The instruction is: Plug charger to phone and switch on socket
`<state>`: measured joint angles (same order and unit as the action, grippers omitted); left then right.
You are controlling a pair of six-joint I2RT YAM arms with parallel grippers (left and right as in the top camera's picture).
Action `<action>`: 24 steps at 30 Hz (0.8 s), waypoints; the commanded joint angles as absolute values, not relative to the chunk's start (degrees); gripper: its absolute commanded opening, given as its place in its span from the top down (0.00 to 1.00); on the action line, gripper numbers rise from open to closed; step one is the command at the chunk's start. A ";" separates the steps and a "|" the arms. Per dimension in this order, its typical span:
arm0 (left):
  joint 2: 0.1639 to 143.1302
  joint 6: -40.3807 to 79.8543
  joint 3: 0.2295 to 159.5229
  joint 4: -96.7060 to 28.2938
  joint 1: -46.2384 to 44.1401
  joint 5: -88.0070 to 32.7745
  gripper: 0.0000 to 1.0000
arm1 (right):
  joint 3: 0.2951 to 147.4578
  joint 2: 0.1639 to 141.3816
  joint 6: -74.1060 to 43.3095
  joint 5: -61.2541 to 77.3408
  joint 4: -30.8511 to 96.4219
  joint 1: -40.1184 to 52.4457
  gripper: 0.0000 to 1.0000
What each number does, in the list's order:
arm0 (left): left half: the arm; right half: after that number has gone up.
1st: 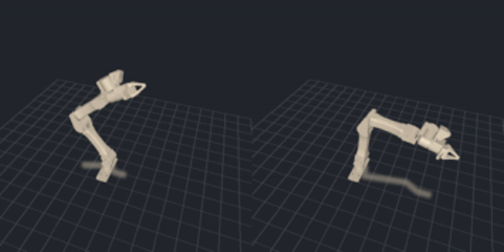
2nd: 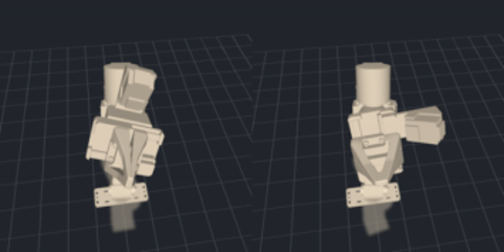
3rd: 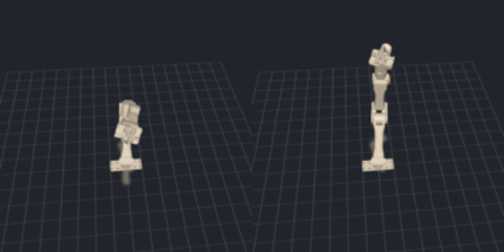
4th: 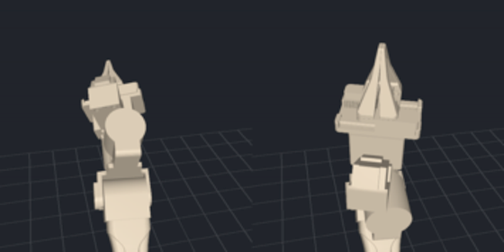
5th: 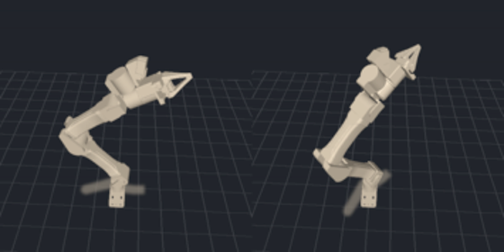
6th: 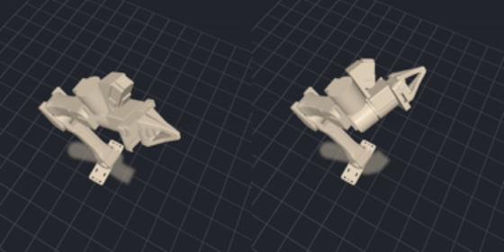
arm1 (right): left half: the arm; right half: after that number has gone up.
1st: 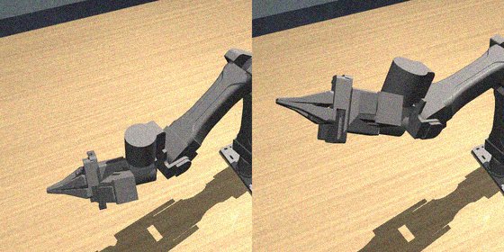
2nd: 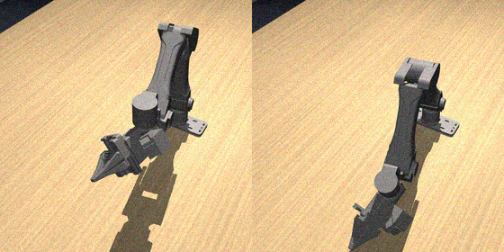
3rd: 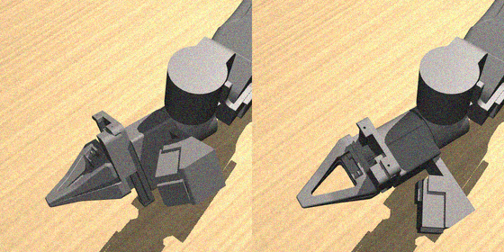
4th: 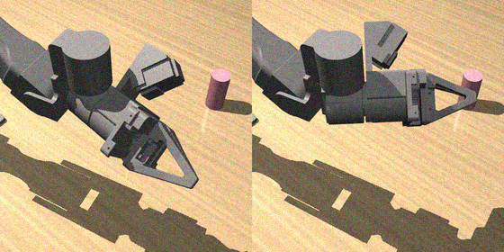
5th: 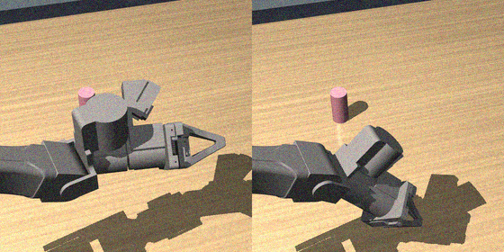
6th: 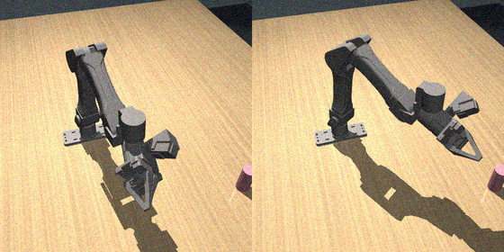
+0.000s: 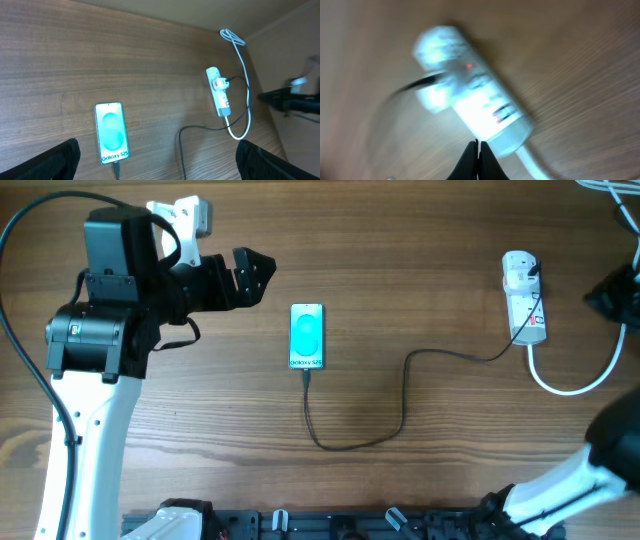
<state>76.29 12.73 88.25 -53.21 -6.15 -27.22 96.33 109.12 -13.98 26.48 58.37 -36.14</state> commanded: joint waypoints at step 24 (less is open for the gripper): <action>76.51 12.38 88.20 -53.10 -6.00 -26.89 0.00 | 98.63 60.05 -6.59 29.58 87.90 -8.10 0.00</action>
<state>76.29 12.71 88.25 -53.19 -6.15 -27.22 98.83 59.66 -4.58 30.37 87.44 -8.38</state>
